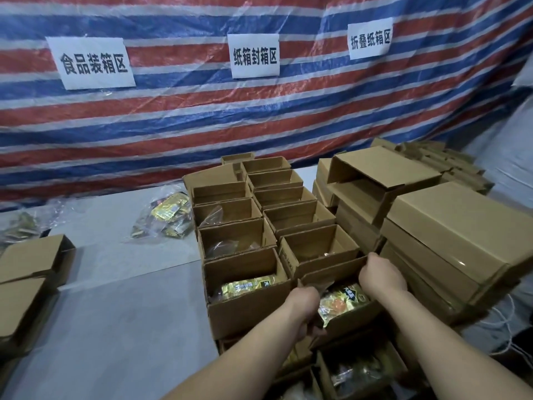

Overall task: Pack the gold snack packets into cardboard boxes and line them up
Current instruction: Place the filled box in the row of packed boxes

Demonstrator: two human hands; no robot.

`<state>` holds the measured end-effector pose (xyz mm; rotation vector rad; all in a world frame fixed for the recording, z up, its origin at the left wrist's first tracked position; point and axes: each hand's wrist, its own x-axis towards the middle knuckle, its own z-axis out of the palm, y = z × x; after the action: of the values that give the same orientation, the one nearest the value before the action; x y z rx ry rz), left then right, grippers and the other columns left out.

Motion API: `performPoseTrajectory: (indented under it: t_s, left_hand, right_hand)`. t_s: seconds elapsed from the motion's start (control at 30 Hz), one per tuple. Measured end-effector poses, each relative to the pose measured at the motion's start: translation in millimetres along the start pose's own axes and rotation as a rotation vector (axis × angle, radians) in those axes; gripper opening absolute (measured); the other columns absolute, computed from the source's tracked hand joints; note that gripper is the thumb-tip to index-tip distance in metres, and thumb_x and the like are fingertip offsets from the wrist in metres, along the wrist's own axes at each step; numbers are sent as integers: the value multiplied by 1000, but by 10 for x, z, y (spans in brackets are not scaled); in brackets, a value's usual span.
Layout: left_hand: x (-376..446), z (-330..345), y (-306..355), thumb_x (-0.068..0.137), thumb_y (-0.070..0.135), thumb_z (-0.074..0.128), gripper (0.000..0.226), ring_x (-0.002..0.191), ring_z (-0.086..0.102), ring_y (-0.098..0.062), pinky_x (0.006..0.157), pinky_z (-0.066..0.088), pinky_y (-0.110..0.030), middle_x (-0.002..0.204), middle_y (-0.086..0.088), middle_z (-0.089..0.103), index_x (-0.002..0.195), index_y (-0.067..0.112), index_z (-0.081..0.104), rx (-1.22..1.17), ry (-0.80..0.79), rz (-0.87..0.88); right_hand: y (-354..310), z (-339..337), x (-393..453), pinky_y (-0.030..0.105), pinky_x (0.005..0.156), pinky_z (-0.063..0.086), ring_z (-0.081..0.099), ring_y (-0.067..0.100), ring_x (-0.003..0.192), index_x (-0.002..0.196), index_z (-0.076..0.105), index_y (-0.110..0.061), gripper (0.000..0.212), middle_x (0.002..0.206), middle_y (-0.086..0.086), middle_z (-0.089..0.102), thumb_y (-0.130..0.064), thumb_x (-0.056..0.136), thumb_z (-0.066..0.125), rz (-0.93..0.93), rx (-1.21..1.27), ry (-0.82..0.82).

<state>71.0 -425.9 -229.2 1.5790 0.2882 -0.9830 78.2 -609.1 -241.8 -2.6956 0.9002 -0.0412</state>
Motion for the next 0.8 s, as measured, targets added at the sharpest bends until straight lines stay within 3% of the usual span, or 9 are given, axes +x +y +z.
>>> performPoseTrajectory:
  t_s: [0.1,0.2,0.27,0.3,0.37,0.47,0.57,0.7,0.8]
  left_hand:
    - [-29,-70,-30,99,43,45,38,95,62,-26,72,60,-34,109,-12,58,123,14,49,25,-46,20]
    - [-161,-212,-29,97,52,42,53,88,62,-21,64,58,-28,110,-9,59,136,15,43,36,-91,25]
    - [-255,-342,-28,94,55,43,61,98,62,-21,81,57,-32,120,-8,59,139,13,43,142,-63,116]
    - [-323,-421,-12,92,56,43,59,103,62,-21,91,54,-36,120,-7,61,134,14,49,215,-42,186]
    - [-508,-645,62,92,54,42,47,98,65,-19,92,53,-37,106,-4,69,116,18,63,308,-12,322]
    - [-722,-1161,201,96,49,43,38,82,66,-13,78,54,-35,93,-2,72,97,21,69,324,137,515]
    - [-805,-1828,223,96,41,43,34,84,67,-21,82,54,-43,92,-8,70,90,17,67,260,364,617]
    - [-831,-2787,-31,95,33,45,30,87,66,-30,80,53,-46,91,-11,69,86,10,63,193,600,593]
    - [-835,-3465,-392,95,33,44,28,86,65,-25,74,51,-38,85,-4,67,82,14,59,224,710,520]
  right_hand:
    - [-5,1,-40,32,65,51,61,19,78,107,55,-16,12,88,0,61,-22,96,52,-16,43,-8]
    - [-140,-62,-160,28,58,48,54,12,69,89,53,-20,7,80,-5,53,-24,95,53,-135,7,127]
    - [-365,-143,-289,25,59,42,49,10,70,86,53,-21,8,80,-8,47,-25,94,53,-275,-46,230]
    - [-511,-192,-356,23,61,41,48,9,73,87,54,-22,8,81,-8,47,-25,94,53,-341,-50,261]
    - [-844,-280,-469,20,64,41,50,6,74,89,53,-27,6,83,-9,51,-26,95,54,-436,8,247]
    - [-1381,-307,-596,14,54,36,54,0,69,85,57,-28,12,78,-13,57,-31,96,55,-499,137,137]
    - [-1929,-188,-752,15,52,38,57,1,68,88,64,-30,14,75,-13,60,-35,96,54,-577,215,57]
    - [-2695,71,-1038,19,50,44,60,1,61,81,63,-34,18,69,-12,63,-41,94,53,-717,292,-55]
    - [-3291,305,-1253,30,53,49,59,5,60,76,64,-26,22,65,-8,63,-36,94,54,-823,322,-117]
